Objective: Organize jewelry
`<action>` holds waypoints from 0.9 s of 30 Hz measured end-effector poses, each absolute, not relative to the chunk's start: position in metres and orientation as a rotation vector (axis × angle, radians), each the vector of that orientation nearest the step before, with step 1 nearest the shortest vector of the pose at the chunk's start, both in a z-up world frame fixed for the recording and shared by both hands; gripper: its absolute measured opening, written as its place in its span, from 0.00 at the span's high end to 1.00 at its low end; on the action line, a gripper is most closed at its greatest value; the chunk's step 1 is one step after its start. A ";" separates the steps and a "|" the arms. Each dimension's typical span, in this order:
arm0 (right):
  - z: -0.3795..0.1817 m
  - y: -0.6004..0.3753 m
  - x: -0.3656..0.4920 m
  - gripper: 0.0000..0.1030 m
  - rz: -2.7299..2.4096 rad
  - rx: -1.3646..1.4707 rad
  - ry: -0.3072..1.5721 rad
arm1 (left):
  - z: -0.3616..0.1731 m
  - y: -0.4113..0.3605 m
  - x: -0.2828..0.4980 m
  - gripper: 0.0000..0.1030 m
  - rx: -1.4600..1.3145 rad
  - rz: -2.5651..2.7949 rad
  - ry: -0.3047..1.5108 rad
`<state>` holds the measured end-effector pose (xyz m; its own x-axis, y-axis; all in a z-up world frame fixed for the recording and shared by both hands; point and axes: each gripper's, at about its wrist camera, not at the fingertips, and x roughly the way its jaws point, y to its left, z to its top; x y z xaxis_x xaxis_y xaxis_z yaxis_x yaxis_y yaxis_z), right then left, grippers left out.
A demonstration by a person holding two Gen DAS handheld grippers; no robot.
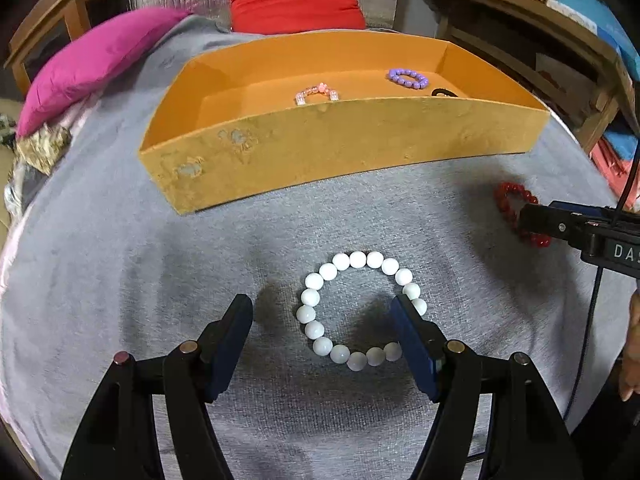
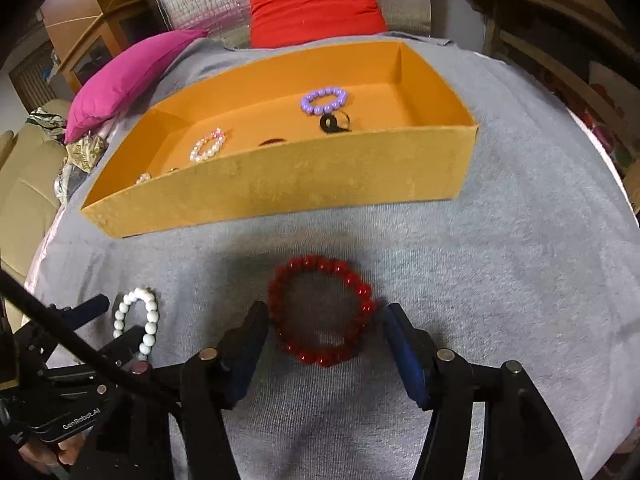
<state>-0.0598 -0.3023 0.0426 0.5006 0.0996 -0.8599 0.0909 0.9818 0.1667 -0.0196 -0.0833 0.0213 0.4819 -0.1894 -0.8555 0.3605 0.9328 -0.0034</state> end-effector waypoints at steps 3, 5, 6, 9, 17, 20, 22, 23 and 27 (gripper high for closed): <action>0.040 -0.301 -0.058 0.38 -0.001 0.198 1.050 | 0.020 -0.081 -0.018 0.36 0.154 -0.349 1.023; 0.038 -0.299 -0.056 0.42 -0.001 0.193 1.055 | 0.020 -0.082 -0.019 0.39 0.156 -0.342 1.019; 0.038 -0.297 -0.056 0.50 -0.002 0.184 1.056 | 0.020 -0.082 -0.019 0.42 0.158 -0.338 1.015; 0.035 -0.294 -0.056 0.64 -0.017 0.151 1.058 | 0.021 -0.080 -0.019 0.55 0.158 -0.331 1.003; 0.034 -0.295 -0.061 0.70 -0.031 0.133 1.055 | 0.024 -0.073 -0.015 0.63 0.122 -0.318 1.017; 0.034 -0.294 -0.060 0.70 -0.035 0.127 1.058 | 0.025 -0.075 -0.018 0.47 0.101 -0.353 1.032; 0.034 -0.294 -0.060 0.70 -0.035 0.128 1.059 | 0.028 -0.080 -0.023 0.35 0.110 -0.377 1.021; 0.034 -0.294 -0.060 0.70 -0.034 0.133 1.059 | 0.029 -0.082 -0.026 0.33 0.119 -0.383 1.011; 0.034 -0.295 -0.059 0.70 -0.031 0.137 1.059 | 0.023 -0.092 -0.030 0.29 0.152 -0.395 1.028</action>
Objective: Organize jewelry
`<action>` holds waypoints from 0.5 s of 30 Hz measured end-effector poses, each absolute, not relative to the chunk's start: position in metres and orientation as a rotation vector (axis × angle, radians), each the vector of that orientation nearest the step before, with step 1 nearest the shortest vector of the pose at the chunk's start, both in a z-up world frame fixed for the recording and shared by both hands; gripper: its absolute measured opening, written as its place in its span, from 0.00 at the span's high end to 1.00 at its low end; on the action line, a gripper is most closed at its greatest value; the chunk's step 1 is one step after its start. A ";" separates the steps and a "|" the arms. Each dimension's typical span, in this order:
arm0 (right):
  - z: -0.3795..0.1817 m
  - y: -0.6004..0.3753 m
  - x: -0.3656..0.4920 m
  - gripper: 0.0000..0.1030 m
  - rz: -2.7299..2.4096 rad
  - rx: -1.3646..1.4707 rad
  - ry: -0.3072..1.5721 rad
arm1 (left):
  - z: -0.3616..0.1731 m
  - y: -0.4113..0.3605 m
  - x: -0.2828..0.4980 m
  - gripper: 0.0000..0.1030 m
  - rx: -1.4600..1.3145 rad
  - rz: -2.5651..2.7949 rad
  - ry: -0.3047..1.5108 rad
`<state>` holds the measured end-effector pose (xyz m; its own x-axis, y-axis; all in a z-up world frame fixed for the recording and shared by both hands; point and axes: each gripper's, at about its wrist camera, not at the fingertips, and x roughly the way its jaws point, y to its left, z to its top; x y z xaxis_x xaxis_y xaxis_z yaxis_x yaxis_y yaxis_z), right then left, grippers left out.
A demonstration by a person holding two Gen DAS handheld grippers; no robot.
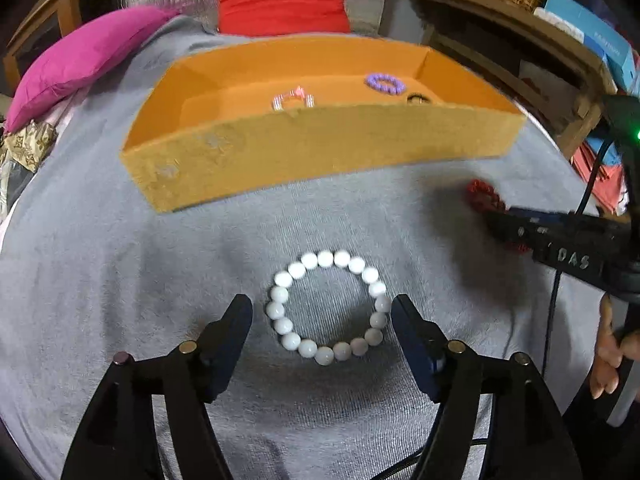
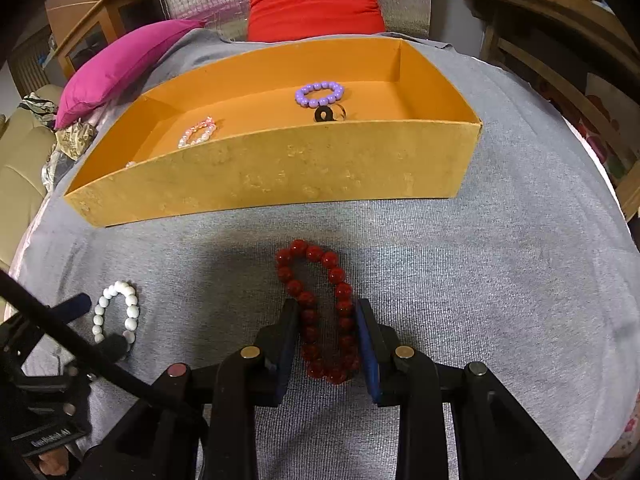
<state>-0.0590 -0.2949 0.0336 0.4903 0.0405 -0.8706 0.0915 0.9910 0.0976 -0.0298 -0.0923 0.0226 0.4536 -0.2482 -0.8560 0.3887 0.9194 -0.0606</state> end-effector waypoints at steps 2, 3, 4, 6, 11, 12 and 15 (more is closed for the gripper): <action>0.034 -0.295 -0.059 0.70 -0.031 0.137 1.059 | 0.020 -0.092 -0.029 0.29 0.129 -0.392 1.041; 0.034 -0.295 -0.059 0.70 -0.030 0.136 1.059 | 0.021 -0.092 -0.031 0.29 0.125 -0.394 1.034; 0.034 -0.295 -0.060 0.70 -0.029 0.137 1.059 | 0.021 -0.092 -0.031 0.29 0.126 -0.403 1.031; 0.034 -0.296 -0.060 0.69 -0.025 0.138 1.060 | 0.020 -0.094 -0.033 0.29 0.150 -0.399 1.028; 0.034 -0.296 -0.061 0.69 -0.021 0.140 1.059 | 0.018 -0.098 -0.036 0.29 0.177 -0.375 1.010; 0.034 -0.296 -0.062 0.69 -0.021 0.139 1.058 | 0.018 -0.098 -0.036 0.29 0.172 -0.375 1.010; 0.035 -0.296 -0.062 0.69 -0.022 0.139 1.057 | 0.020 -0.096 -0.035 0.43 0.170 -0.377 0.994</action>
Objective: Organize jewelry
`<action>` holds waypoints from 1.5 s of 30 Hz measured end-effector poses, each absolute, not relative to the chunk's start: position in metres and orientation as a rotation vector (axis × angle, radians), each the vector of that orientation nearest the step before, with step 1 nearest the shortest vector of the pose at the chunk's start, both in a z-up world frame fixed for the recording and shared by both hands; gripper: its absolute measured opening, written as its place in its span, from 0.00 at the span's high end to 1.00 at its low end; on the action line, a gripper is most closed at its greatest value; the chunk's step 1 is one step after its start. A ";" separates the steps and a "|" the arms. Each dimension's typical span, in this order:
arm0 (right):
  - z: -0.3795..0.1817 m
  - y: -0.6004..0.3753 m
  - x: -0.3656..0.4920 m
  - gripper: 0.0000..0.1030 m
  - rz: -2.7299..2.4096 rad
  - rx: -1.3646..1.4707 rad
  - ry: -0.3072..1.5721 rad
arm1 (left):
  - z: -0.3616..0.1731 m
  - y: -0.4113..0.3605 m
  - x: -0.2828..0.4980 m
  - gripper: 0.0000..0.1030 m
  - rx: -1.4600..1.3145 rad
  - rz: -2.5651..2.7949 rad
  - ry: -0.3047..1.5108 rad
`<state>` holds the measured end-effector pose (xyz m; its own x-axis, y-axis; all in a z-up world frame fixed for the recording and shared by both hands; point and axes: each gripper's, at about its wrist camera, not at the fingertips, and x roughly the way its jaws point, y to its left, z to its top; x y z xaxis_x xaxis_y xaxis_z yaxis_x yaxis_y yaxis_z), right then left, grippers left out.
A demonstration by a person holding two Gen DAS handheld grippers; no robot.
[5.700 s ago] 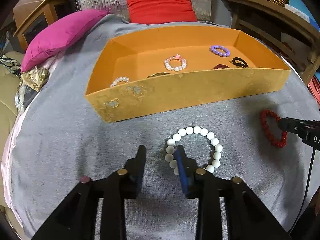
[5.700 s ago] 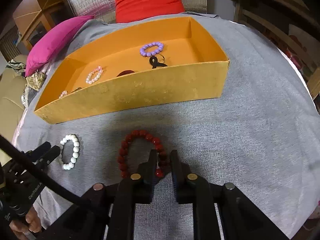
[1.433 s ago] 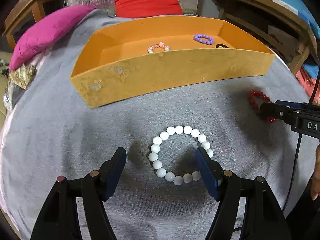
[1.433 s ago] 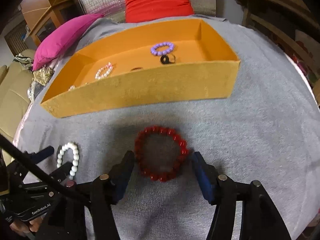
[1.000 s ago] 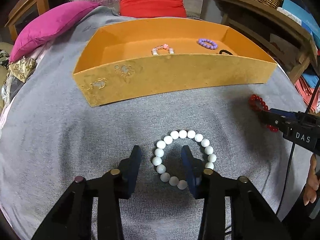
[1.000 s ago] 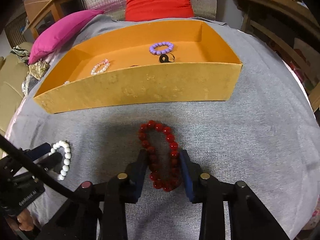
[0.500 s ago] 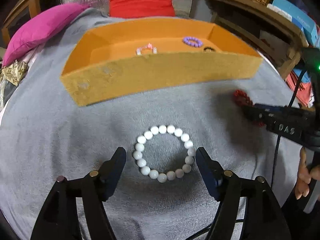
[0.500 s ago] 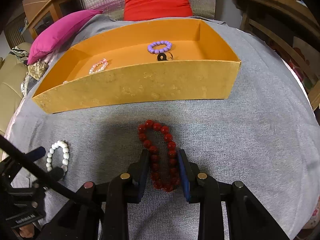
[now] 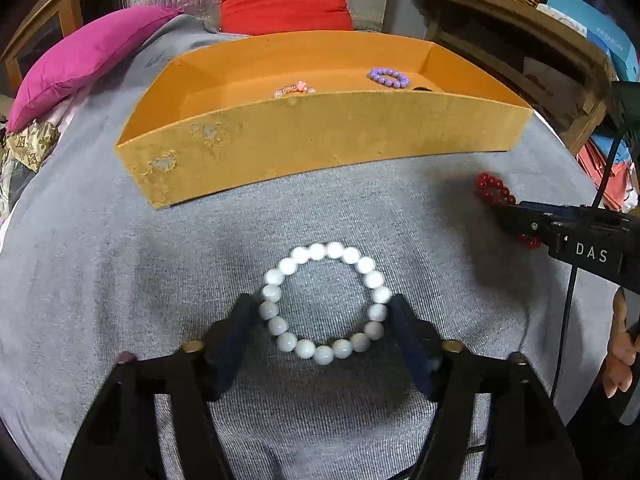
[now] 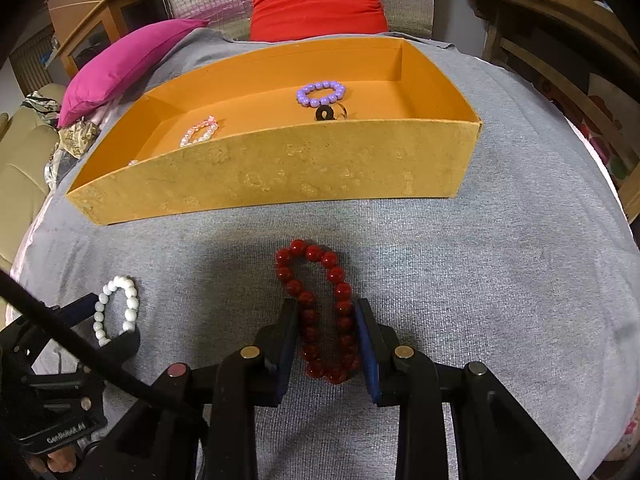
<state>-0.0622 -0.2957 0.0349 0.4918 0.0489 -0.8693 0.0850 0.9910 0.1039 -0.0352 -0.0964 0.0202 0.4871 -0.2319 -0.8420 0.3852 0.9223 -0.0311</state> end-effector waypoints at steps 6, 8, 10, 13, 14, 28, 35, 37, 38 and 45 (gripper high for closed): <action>0.037 -0.295 -0.065 0.76 -0.028 0.139 1.045 | 0.023 -0.087 -0.029 0.81 0.134 -0.403 0.992; 0.039 -0.296 -0.066 0.77 -0.025 0.151 1.040 | 0.025 -0.084 -0.028 0.82 0.126 -0.408 0.988; 0.041 -0.296 -0.067 0.78 -0.016 0.168 1.031 | 0.028 -0.083 -0.030 0.83 0.124 -0.409 0.978; 0.046 -0.295 -0.069 0.80 0.006 0.182 1.007 | 0.034 -0.079 -0.031 0.98 0.118 -0.413 0.951; 0.049 -0.293 -0.070 0.81 0.012 0.178 0.994 | 0.037 -0.077 -0.031 0.98 0.109 -0.419 0.943; 0.053 -0.305 -0.069 0.82 0.040 0.228 0.995 | 0.033 -0.071 -0.026 0.62 0.060 -0.421 1.007; 0.050 -0.312 -0.070 0.77 0.044 0.246 1.013 | 0.034 -0.086 -0.037 0.40 0.143 -0.427 0.965; 0.049 -0.309 -0.070 0.77 0.051 0.246 1.017 | 0.031 -0.088 -0.035 0.40 0.138 -0.433 0.987; 0.049 -0.307 -0.069 0.77 0.058 0.240 1.017 | 0.030 -0.089 -0.035 0.40 0.136 -0.443 0.999; 0.035 -0.289 -0.062 0.77 0.027 0.167 1.054 | 0.022 -0.094 -0.038 0.36 0.148 -0.460 1.025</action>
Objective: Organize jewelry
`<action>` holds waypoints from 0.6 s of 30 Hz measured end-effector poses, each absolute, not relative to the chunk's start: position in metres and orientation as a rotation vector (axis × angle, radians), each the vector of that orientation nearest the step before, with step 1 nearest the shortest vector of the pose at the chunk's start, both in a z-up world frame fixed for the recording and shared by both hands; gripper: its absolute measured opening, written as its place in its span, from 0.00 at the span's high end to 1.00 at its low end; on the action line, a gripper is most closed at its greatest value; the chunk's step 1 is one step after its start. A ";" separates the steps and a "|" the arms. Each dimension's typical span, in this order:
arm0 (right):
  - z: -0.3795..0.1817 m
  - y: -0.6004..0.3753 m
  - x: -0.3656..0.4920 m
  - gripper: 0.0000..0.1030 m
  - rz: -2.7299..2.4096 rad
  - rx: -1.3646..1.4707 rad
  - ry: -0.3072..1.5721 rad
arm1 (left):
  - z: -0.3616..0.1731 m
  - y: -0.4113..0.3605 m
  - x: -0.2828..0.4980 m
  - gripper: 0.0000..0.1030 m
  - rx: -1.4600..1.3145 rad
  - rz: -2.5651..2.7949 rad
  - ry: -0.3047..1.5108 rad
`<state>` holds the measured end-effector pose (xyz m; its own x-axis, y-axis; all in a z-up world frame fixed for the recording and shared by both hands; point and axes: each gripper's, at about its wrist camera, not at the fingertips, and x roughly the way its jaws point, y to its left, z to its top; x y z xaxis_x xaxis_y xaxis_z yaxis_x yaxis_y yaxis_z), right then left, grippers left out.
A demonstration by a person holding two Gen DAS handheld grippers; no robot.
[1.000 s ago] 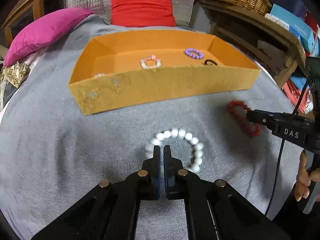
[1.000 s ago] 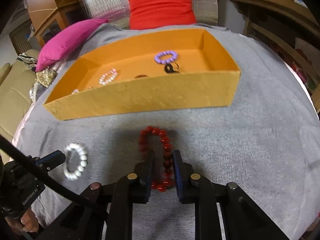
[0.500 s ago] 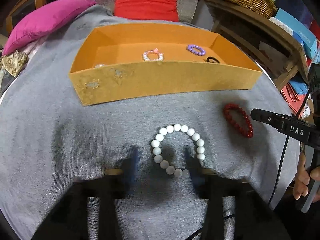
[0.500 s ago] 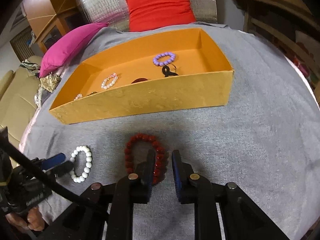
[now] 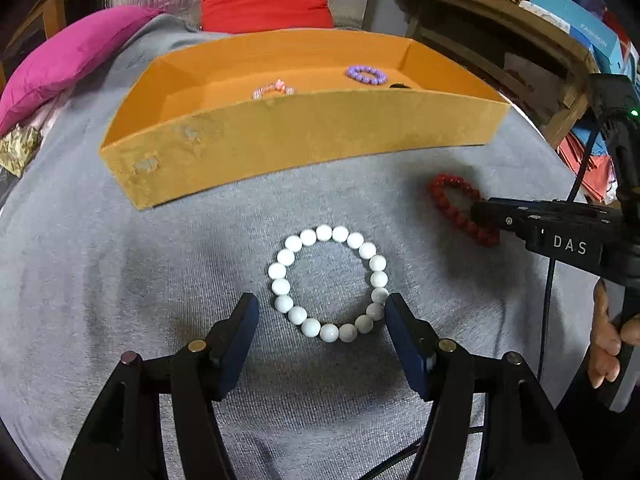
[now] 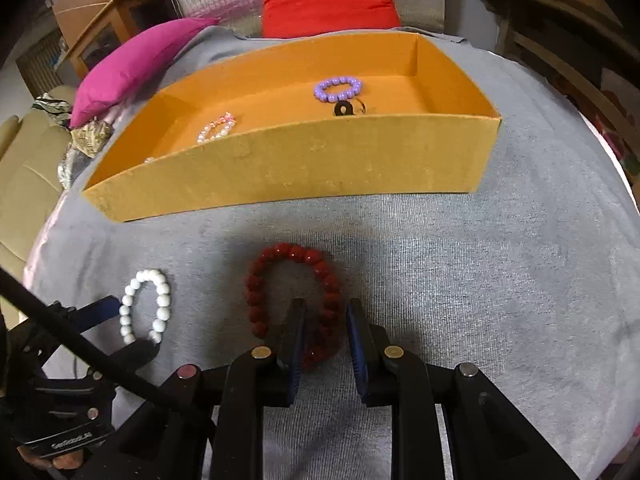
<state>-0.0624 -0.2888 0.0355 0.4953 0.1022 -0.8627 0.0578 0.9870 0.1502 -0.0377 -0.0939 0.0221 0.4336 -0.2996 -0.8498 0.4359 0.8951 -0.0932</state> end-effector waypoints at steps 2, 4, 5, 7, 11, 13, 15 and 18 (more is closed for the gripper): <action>0.038 -0.283 -0.063 0.81 0.030 0.122 1.039 | 0.023 -0.091 -0.037 0.37 0.130 -0.465 1.021; 0.037 -0.280 -0.065 0.89 0.013 0.089 1.034 | 0.024 -0.089 -0.038 0.65 0.118 -0.475 1.014; 0.038 -0.280 -0.066 0.89 0.008 0.084 1.028 | 0.024 -0.088 -0.038 0.72 0.114 -0.475 1.014; 0.041 -0.282 -0.069 0.90 0.004 0.090 1.009 | 0.026 -0.085 -0.036 0.81 0.101 -0.474 1.010; 0.052 -0.289 -0.073 0.90 -0.001 0.118 0.963 | 0.033 -0.080 -0.035 0.91 0.080 -0.469 0.978; 0.057 -0.290 -0.073 0.90 0.010 0.127 0.946 | 0.036 -0.077 -0.035 0.91 0.068 -0.470 0.967; 0.062 -0.288 -0.075 0.90 0.027 0.132 0.922 | 0.037 -0.075 -0.034 0.91 0.063 -0.469 0.964; 0.070 -0.286 -0.079 0.90 0.043 0.132 0.883 | 0.038 -0.072 -0.034 0.91 0.056 -0.468 0.956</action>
